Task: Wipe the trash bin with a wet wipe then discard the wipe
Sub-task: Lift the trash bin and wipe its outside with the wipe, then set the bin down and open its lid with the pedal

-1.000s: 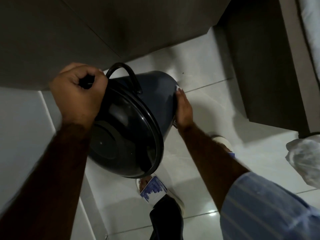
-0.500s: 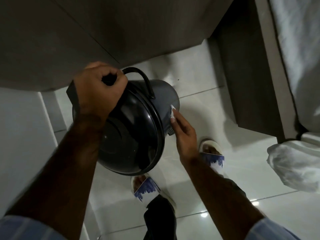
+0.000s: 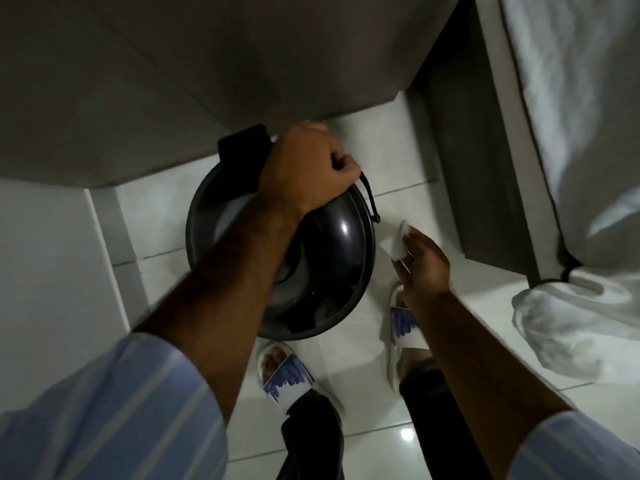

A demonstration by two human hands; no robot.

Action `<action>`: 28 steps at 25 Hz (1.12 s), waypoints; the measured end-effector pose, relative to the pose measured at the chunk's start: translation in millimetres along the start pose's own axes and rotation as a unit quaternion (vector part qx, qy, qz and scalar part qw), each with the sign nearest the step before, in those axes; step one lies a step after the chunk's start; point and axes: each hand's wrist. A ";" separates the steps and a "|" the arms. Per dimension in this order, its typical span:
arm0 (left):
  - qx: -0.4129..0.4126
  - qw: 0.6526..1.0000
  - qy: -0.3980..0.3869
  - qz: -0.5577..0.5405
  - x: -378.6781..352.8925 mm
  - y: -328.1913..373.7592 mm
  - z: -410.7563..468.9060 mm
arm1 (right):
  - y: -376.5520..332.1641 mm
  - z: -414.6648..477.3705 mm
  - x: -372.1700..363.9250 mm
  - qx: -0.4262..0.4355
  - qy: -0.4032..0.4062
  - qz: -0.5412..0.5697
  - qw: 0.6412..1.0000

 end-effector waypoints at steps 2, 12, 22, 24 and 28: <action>-0.010 0.999 -0.021 0.022 -12.5 14.3 5.6 | -13.4 -2.5 19.9 -0.029 -0.019 0.021 0.999; -0.010 0.987 -0.091 0.130 -39.9 53.3 26.2 | -59.8 -8.9 37.8 -0.023 -0.142 0.068 0.987; 0.101 0.963 -0.075 -0.237 26.8 87.1 -15.4 | -115.9 -72.4 5.9 0.021 -0.249 0.030 0.968; 0.152 0.921 -0.120 -0.339 54.9 94.5 -35.8 | -134.7 -103.2 -8.5 0.024 -0.306 -0.026 0.951; 0.148 0.938 -0.097 -0.297 115.1 102.0 -64.3 | -159.0 -163.5 -28.0 0.045 -0.342 -0.128 0.930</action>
Point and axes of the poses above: each hand's wrist, its own z-axis towards the middle knuckle, its own x-axis out of the back of the hand, y = z × x, and after that the axes turned 2 degrees about z, right-handed
